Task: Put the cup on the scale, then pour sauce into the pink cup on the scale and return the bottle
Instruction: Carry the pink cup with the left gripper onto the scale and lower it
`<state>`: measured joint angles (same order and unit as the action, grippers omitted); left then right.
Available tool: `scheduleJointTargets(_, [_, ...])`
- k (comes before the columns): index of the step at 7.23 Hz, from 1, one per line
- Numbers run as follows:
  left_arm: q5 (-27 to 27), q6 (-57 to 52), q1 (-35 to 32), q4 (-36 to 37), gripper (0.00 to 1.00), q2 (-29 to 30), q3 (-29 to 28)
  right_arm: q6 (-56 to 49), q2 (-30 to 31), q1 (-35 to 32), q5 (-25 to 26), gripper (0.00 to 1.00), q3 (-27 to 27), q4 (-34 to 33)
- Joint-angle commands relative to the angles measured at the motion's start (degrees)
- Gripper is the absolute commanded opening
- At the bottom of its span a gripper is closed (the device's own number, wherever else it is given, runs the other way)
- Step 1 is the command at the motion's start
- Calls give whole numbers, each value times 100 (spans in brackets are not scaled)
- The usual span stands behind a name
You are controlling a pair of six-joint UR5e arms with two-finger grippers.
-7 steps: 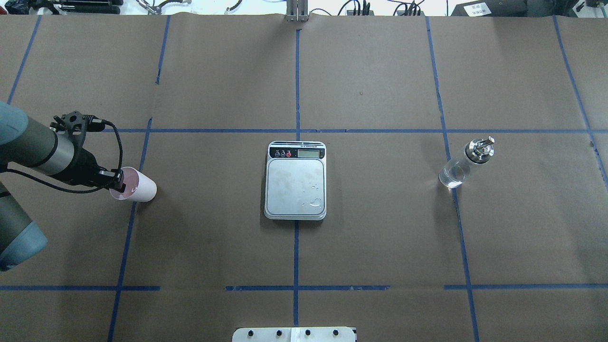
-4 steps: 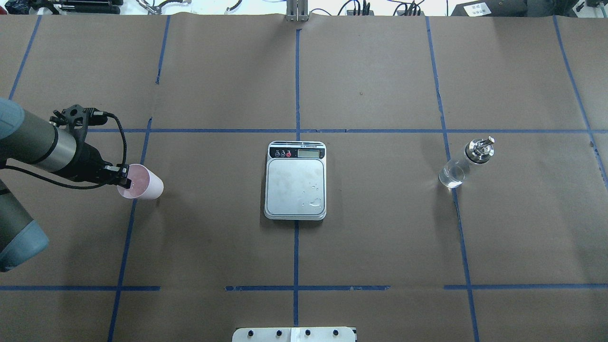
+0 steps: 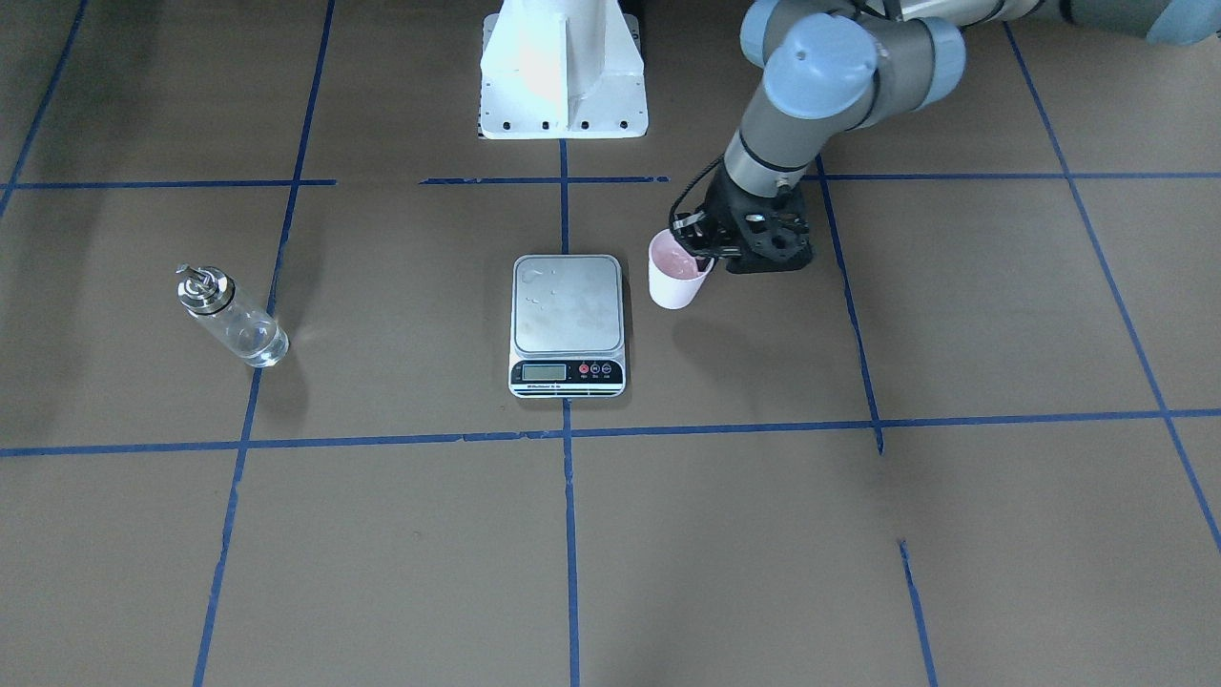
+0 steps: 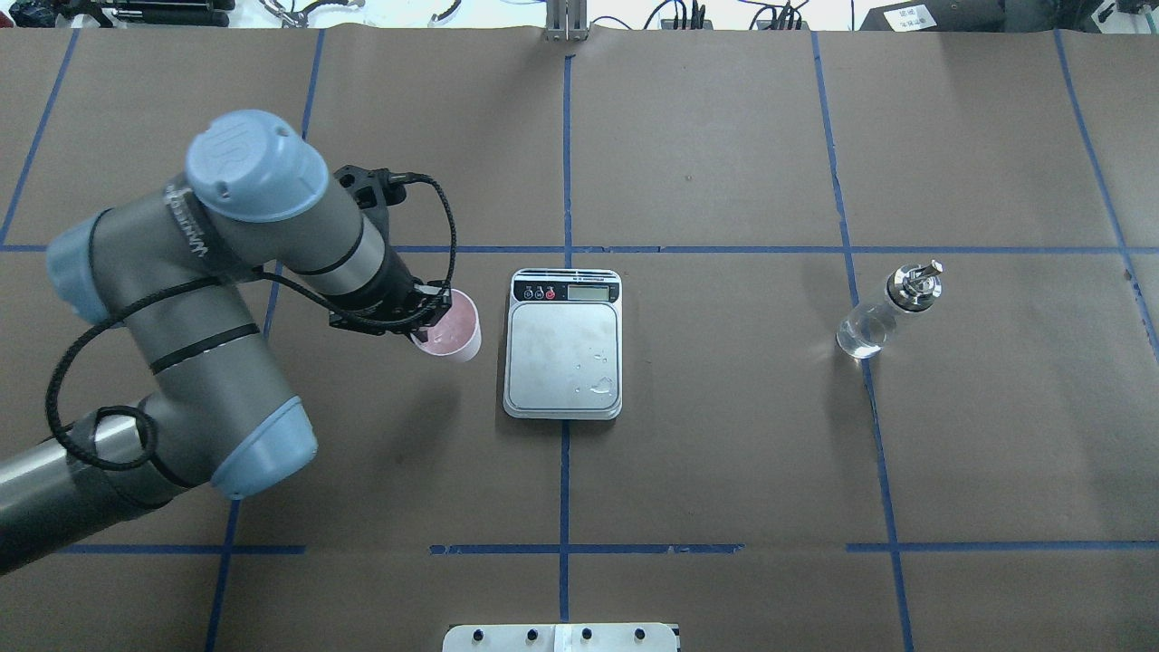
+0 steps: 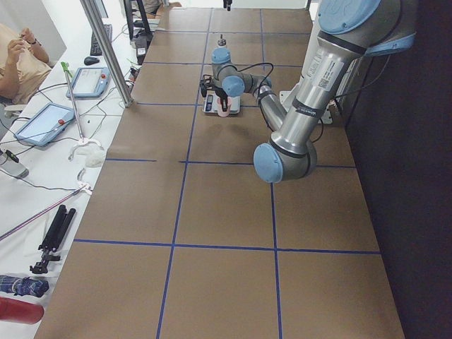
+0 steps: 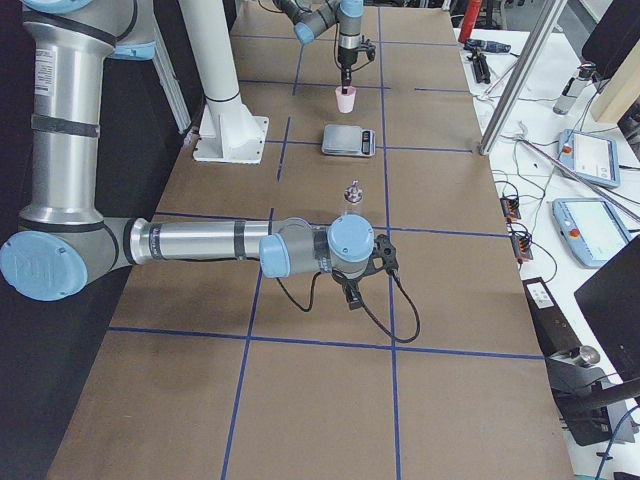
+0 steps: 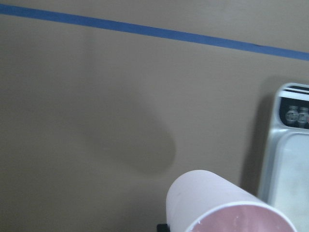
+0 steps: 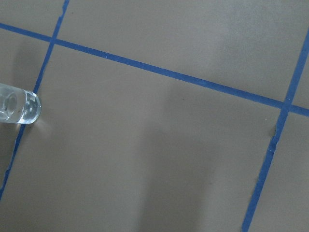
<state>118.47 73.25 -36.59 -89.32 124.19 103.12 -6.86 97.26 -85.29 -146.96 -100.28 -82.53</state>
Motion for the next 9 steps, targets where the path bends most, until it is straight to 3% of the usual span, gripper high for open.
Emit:
scheduleJointTargets(1, [-122, 234, 90, 258, 0, 841, -580, 0, -6, 38, -8, 100, -1, 0])
scheduleJointTargets(3, [-113, 243, 238, 223, 0, 1194, -1039, 0, -6, 47, -8, 100, -1, 0])
scheduleJointTargets(9, [-131, 515, 521, -32, 0, 1169, -1049, -9, -6, 109, 10, 100, -1, 9])
